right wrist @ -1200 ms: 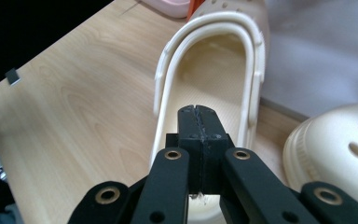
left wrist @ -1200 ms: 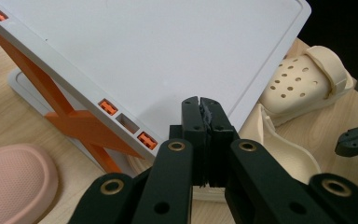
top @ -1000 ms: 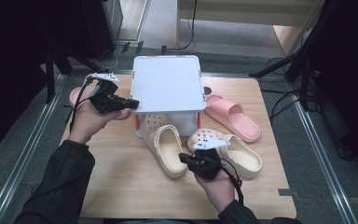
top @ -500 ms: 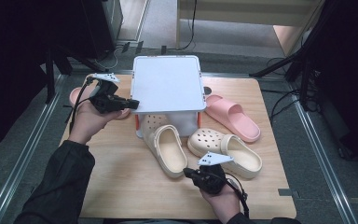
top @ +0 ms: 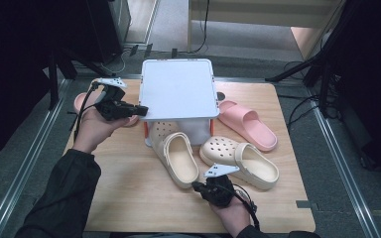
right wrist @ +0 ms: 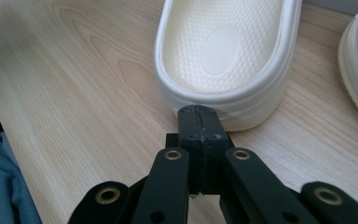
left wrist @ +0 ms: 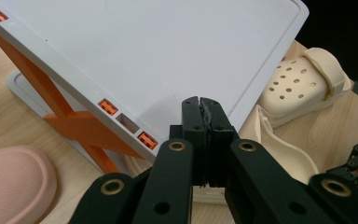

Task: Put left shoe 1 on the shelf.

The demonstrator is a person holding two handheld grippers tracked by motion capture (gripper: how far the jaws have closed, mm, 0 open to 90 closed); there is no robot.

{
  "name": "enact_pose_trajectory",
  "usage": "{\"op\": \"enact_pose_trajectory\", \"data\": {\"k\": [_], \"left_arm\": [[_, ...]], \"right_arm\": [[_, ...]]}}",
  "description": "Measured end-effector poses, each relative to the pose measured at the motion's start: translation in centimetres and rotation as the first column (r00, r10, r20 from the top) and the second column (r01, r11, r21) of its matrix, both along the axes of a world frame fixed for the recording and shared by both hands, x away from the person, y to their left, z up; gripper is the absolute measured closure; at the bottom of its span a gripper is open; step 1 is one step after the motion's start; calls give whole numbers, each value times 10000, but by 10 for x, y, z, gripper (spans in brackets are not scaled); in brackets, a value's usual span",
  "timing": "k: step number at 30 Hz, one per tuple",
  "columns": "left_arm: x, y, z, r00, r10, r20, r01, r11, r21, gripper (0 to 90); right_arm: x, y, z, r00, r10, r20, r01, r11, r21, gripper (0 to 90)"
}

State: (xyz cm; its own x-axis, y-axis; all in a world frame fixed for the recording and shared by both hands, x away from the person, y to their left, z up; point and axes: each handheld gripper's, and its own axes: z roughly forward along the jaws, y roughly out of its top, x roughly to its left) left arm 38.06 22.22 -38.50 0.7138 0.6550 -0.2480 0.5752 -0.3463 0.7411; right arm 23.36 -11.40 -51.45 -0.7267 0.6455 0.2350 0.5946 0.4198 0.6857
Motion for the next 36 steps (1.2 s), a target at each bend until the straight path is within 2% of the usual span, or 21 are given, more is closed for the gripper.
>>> {"op": "enact_pose_trajectory", "data": {"k": [10, 16, 21, 25, 32, 36], "left_arm": [[0, 0, 0, 10000, 2, -17, -2, 10000, -15, 895], [0, 0, 0, 10000, 21, -20, -21, 10000, -16, 895], [-1, 0, 0, 10000, 35, -16, -35, 10000, 7, 895], [-1, 0, 0, 10000, 30, -22, -30, 10000, -18, 895], [0, 1, -1, 10000, -23, -43, 22, 10000, -77, 896], [0, 1, -1, 10000, -76, -34, 76, 9999, -89, 896]], "right_arm": [[5, 16, 4, 10000, 90, -13, -90, 9998, 163, 900], [10, 29, 9, 9995, 273, 174, -278, 9992, 296, 900], [16, 36, 10, 9995, 222, 241, -231, 9991, 360, 900], [25, 44, 15, 9987, 206, 466, -225, 9990, 394, 900], [43, 60, 14, 9987, 251, 434, -261, 9994, 223, 900], [54, 65, 12, 9992, 60, 394, -67, 9998, 188, 900]]}}
